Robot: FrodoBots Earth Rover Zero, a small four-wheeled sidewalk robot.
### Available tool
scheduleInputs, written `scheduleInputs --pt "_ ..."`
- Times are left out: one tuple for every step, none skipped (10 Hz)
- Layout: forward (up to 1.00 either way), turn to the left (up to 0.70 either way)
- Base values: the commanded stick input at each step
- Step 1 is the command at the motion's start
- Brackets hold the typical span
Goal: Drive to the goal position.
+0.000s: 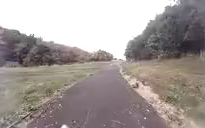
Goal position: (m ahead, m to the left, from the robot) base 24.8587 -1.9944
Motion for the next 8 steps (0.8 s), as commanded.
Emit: scheduleInputs --pt "1.00 0.00" --pt "1.00 0.00" --pt "1.00 0.00" --pt "0.00 0.00" --pt "0.00 0.00" --pt "0.00 0.00" --pt "0.00 0.00" --pt "0.00 0.00"
